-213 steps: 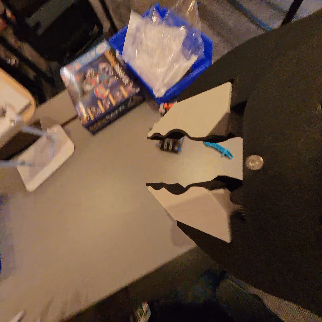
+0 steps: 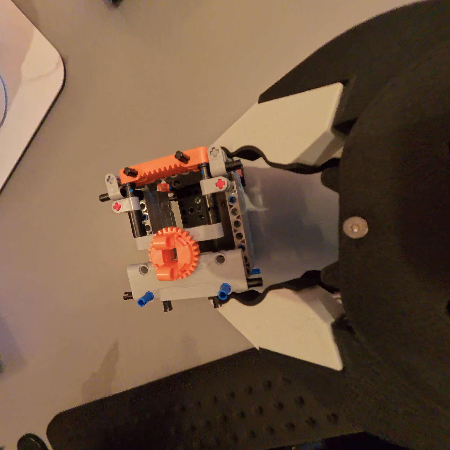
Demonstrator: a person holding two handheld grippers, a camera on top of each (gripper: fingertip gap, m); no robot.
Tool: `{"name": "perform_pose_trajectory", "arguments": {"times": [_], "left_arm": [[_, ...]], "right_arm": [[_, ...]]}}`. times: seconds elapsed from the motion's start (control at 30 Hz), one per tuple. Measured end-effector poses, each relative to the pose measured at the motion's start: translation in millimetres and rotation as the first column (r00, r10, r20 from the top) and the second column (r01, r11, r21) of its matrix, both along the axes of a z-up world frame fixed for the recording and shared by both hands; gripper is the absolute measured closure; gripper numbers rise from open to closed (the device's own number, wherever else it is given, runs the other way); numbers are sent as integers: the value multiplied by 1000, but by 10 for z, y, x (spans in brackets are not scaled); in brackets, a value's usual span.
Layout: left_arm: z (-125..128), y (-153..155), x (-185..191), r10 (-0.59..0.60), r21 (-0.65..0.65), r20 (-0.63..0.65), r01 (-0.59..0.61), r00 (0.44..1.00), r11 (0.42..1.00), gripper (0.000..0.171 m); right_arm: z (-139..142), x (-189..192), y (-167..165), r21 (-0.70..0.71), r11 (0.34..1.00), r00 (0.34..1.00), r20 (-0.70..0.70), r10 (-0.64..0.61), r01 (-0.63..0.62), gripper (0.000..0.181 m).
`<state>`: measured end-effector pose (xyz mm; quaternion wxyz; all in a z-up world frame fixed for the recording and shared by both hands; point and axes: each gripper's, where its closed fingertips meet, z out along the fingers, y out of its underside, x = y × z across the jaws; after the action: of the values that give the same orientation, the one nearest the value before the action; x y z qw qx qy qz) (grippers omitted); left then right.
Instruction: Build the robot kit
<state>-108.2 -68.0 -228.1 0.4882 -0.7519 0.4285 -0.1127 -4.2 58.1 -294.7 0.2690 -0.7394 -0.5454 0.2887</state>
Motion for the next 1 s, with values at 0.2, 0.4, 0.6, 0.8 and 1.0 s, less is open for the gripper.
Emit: {"name": "perform_pose_trajectory", "arguments": {"times": [0.2,0.4,0.6,0.8,1.0], "left_arm": [[428,709,-634,234,30,139,-241,962,970,84],[751,1642,-1444,466,-97,405,-470,787,877,71],[873,2345,-2269,597,-92,548,-667,586,739,62],[959,2751,-2961,658,-191,586,-708,474,680,50],[815,3067,-2846,493,-379,746,-324,448,867,94]], "right_arm": [[380,117,-158,-13,999,995,-83,51,-52,50],[1373,-56,902,26,999,950,-310,-37,47,67],[1540,-745,2175,-81,990,910,-392,-138,115,65],[1502,-1217,2930,-255,963,850,-486,-202,83,64],[1479,-1461,2944,-386,912,824,-555,-112,-136,129]]}}
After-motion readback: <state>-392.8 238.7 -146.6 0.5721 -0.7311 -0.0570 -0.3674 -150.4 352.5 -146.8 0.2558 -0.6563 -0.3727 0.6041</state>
